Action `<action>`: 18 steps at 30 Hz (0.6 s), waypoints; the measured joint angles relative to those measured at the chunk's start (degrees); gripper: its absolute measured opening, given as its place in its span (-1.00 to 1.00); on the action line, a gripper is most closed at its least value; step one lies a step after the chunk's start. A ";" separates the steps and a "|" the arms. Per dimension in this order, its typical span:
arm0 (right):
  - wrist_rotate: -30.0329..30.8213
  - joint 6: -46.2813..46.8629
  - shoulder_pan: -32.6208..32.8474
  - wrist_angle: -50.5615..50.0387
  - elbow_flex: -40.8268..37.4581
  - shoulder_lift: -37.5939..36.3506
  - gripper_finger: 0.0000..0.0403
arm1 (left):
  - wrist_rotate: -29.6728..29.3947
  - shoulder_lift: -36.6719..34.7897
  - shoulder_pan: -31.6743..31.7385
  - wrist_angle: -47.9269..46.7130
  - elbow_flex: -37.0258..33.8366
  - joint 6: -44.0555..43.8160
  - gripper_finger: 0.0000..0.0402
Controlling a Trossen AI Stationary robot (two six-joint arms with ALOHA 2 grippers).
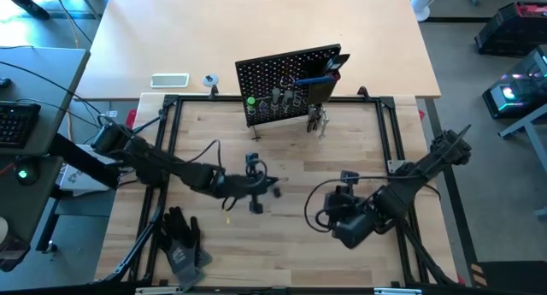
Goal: Hang tools onto peg board
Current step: Hang the gray measuring tape onto the pegboard
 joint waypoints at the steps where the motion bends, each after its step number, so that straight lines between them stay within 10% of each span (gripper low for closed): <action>1: 0.52 0.49 0.57 0.00 0.00 0.00 -0.36 | 0.84 0.00 0.87 1.78 0.00 0.94 -1.00; 18: 5.25 3.92 11.76 1.02 0.00 -0.04 -0.36 | 21.15 9.09 17.62 25.45 0.05 4.66 -1.00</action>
